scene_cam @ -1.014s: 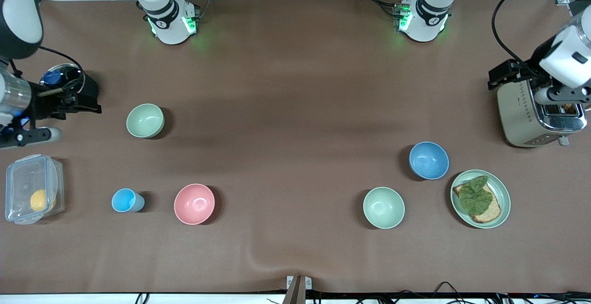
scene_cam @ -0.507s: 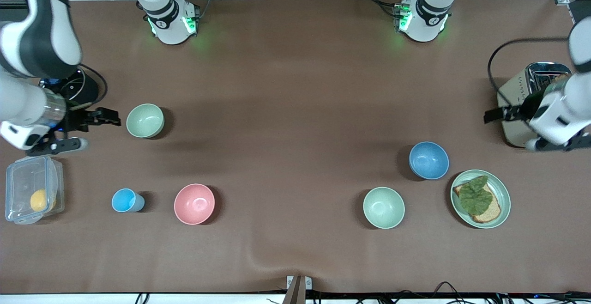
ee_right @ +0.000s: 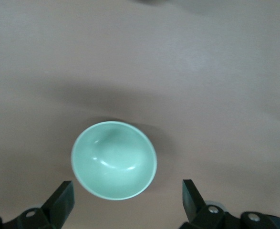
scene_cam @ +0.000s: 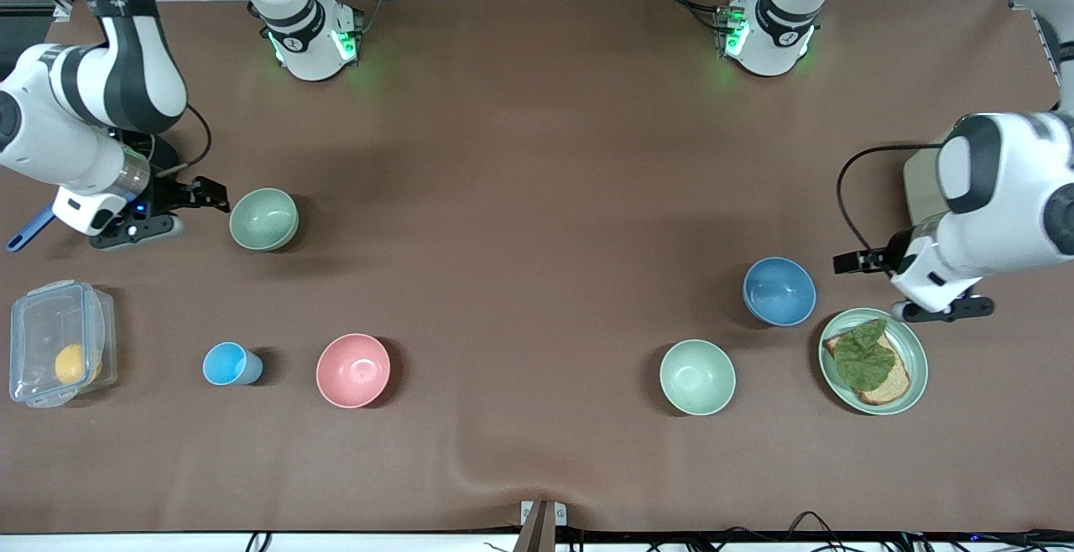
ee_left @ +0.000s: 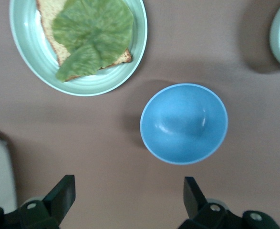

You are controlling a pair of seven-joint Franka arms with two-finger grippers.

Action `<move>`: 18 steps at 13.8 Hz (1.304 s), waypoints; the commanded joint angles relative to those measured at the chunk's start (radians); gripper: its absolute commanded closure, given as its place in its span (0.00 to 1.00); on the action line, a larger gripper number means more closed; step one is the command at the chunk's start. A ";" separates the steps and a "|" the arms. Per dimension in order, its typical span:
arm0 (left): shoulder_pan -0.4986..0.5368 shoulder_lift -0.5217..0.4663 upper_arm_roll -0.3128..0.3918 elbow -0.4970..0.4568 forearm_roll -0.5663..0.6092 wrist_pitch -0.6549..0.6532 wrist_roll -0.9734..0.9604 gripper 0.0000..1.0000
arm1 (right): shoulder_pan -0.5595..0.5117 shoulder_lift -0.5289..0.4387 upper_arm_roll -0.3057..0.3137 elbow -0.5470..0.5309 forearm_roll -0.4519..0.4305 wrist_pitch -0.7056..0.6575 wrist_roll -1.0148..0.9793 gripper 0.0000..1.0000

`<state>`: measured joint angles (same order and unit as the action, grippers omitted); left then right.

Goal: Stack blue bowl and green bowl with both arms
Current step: 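Reach the right gripper to the green bowl while the left gripper reaches the blue bowl, then grasp the green bowl with the right gripper while the left gripper grasps the blue bowl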

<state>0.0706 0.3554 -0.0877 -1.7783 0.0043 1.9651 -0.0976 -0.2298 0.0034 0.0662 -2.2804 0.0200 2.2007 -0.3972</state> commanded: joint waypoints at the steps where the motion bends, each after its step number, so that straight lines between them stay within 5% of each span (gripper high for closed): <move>1: -0.003 0.095 -0.007 0.003 0.017 0.079 0.009 0.00 | -0.020 0.065 0.011 -0.054 0.038 0.129 -0.017 0.14; 11: -0.029 0.244 -0.009 0.013 0.016 0.190 0.004 0.00 | -0.085 0.204 0.012 -0.111 0.066 0.301 -0.175 0.47; 15: -0.025 0.264 -0.009 0.011 0.017 0.190 0.006 0.00 | -0.074 0.207 0.015 -0.159 0.086 0.376 -0.176 0.85; 16: -0.023 0.263 -0.009 0.011 0.016 0.189 0.006 0.25 | -0.071 0.207 0.017 -0.159 0.086 0.375 -0.175 1.00; 17: -0.020 0.263 -0.012 0.011 0.017 0.190 0.004 0.68 | -0.066 0.205 0.018 -0.157 0.086 0.366 -0.175 1.00; 18: -0.018 0.263 -0.009 0.011 0.016 0.190 0.006 0.89 | -0.066 0.198 0.020 -0.157 0.086 0.358 -0.173 1.00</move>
<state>0.0453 0.6109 -0.0955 -1.7808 0.0043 2.1534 -0.0977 -0.2965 0.2170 0.0767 -2.4230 0.0799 2.5579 -0.5495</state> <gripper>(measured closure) 0.181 0.965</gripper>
